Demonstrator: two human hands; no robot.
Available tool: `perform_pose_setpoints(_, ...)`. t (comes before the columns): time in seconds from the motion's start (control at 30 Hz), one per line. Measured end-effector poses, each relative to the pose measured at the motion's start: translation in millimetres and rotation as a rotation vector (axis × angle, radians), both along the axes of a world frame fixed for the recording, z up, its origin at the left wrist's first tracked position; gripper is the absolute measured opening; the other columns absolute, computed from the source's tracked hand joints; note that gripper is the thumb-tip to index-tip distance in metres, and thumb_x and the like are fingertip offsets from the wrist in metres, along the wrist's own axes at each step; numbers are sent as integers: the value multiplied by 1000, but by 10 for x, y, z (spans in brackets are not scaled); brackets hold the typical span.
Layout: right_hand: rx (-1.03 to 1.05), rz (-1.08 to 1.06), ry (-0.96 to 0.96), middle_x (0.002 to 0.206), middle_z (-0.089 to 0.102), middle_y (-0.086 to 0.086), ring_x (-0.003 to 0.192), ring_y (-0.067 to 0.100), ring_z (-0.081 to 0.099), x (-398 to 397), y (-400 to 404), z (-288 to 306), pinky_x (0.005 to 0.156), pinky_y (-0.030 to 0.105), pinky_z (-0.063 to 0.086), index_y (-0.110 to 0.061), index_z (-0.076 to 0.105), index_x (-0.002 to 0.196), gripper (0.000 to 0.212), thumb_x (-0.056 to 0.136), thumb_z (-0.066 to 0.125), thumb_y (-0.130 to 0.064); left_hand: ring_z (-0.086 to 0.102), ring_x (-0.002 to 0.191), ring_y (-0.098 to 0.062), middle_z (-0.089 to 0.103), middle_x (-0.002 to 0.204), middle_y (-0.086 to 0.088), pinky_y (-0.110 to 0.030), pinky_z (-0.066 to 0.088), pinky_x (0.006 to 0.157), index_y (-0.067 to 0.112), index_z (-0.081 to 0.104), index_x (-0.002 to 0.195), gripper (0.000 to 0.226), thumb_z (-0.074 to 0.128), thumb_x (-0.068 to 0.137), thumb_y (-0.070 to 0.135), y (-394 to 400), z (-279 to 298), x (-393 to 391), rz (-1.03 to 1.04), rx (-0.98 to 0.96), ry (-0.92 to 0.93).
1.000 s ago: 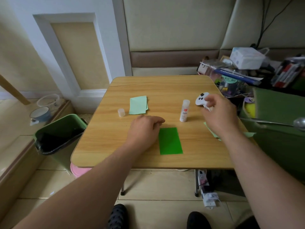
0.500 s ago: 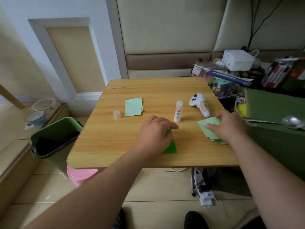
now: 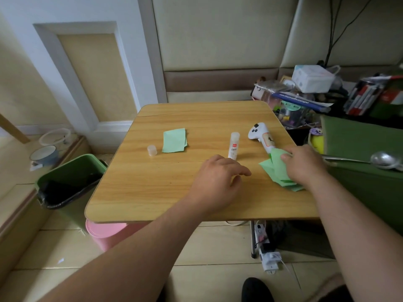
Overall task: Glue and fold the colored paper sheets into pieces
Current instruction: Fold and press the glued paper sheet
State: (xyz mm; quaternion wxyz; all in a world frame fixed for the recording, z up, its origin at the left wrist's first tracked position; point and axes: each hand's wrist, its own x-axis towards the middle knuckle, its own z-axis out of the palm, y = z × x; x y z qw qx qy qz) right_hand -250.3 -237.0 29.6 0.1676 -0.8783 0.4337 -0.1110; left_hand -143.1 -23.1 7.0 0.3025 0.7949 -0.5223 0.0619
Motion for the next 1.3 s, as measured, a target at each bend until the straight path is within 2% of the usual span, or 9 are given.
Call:
perform_pose_setpoints(0.13, 80, 31, -172, 137, 64, 10, 121, 34, 61, -21, 29, 127, 99, 49, 54, -22, 62, 142, 47, 96, 74, -23, 56, 101, -18, 74, 111, 12, -39, 48, 92, 34, 76, 113, 33, 59, 90, 17, 5, 37, -8, -2, 17, 12)
perform_pose_setpoints(0.33, -11, 16, -267, 90, 70, 0, 95, 28, 66, -13, 102, 278, 78, 48, 60, -26, 65, 104, 36, 79, 90, -26, 55, 104, -15, 71, 115, 12, -33, 46, 93, 34, 70, 123, 38, 61, 92, 16, 38, 74, -3, 2, 13, 26)
perform_pose_setpoints(0.5, -27, 16, -175, 110, 70, 8, 103, 31, 63, -33, 95, 220, 84, 43, 57, -22, 72, 119, 34, 87, 83, -19, 54, 104, -14, 71, 112, 13, -35, 48, 94, 35, 70, 124, 37, 60, 93, 18, 65, 60, 6, 1, 34, 35)
perform_pose_setpoints(0.63, -3, 73, -171, 130, 64, 9, 115, 30, 59, -67, 122, 255, 93, 43, 53, -28, 59, 142, 68, 82, 88, -16, 54, 108, -14, 70, 117, 13, -37, 48, 97, 36, 68, 128, 40, 60, 93, 17, 68, 52, 41, -1, 55, 34)
perform_pose_setpoints(0.83, 147, 251, -496, 114, 62, -7, 96, 16, 63, 28, 451, 473, 76, 36, 51, -40, 55, 120, 58, 80, 89, -16, 43, 121, -16, 48, 141, 7, -28, 39, 103, 47, 51, 144, 69, 80, 85, 27, 61, 23, 59, 4, -59, 23)
perform_pose_setpoints(1.0, 400, 315, -595, 120, 62, -5, 103, 14, 63, 150, 618, 316, 83, 38, 58, -43, 67, 109, 34, 92, 78, -16, 52, 112, -17, 62, 124, 8, -31, 42, 96, 32, 79, 106, 14, 75, 92, 32, 60, 17, 135, 11, -294, -49)
perform_pose_setpoints(1.13, 501, 380, -496, 90, 71, -18, 96, 19, 59, 155, 693, 290, 83, 28, 46, -31, 77, 85, 31, 108, 56, -29, 58, 98, -8, 68, 102, 17, -37, 52, 85, 29, 73, 108, 11, 66, 100, 28, 159, 144, 150, 89, -282, 225)
perform_pose_setpoints(1.2, 516, 398, -507, 92, 66, -22, 91, 3, 60, 135, 736, 364, 77, 13, 40, -24, 75, 88, 44, 109, 43, -44, 61, 85, -11, 70, 91, 13, -39, 54, 77, 30, 71, 108, 9, 64, 101, 30, 207, 160, 197, 127, -298, 353)
perform_pose_setpoints(1.3, 491, 436, -525, 93, 66, -21, 81, -14, 58, 130, 791, 370, 74, 18, 42, -27, 76, 93, 37, 102, 51, -54, 66, 82, -17, 70, 87, 7, -44, 58, 75, 33, 70, 105, 6, 65, 101, 33, 272, 152, 295, 153, -335, 505)
